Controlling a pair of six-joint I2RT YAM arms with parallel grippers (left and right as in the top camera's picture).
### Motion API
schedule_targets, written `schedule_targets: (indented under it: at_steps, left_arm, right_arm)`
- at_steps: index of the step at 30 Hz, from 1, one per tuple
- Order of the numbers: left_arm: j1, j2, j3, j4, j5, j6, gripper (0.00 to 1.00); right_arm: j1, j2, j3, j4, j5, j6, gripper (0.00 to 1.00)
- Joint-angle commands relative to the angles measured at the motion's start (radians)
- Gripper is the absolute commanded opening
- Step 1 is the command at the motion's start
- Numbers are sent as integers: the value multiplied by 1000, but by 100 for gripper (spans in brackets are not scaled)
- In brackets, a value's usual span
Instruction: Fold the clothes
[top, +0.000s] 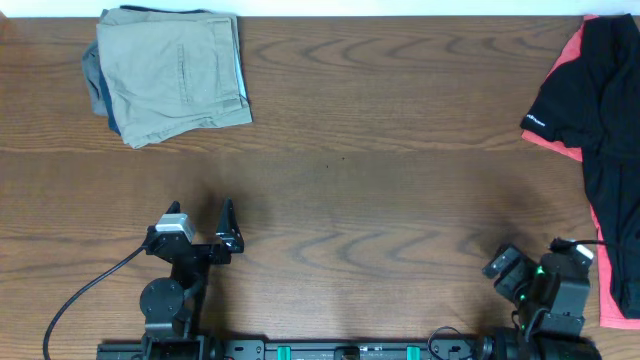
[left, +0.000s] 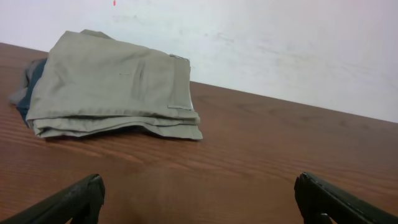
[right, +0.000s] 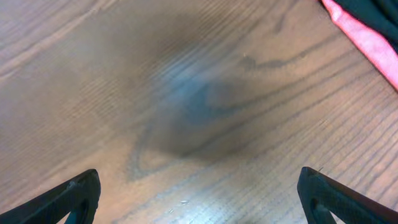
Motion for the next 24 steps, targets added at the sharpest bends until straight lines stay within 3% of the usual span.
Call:
schedule_targets:
  at_steps: [1,8,16,24]
  left_arm:
    - [4,-6,-13,-39,14,14,98]
    - [4,-6,-13,-39,14,14,98]
    - [4,-6,-13,-38,14,14,98]
    - [4,-6,-13,-39,14,14,98]
  right_arm:
    - [18,-30,-1,84,-18,-4,99]
    - [134,-103,-2,383,-143,-75,99]
    - [190,-233,-23,482,-209,-181,99]
    - [190,-301,-101,612,-245,-187,99]
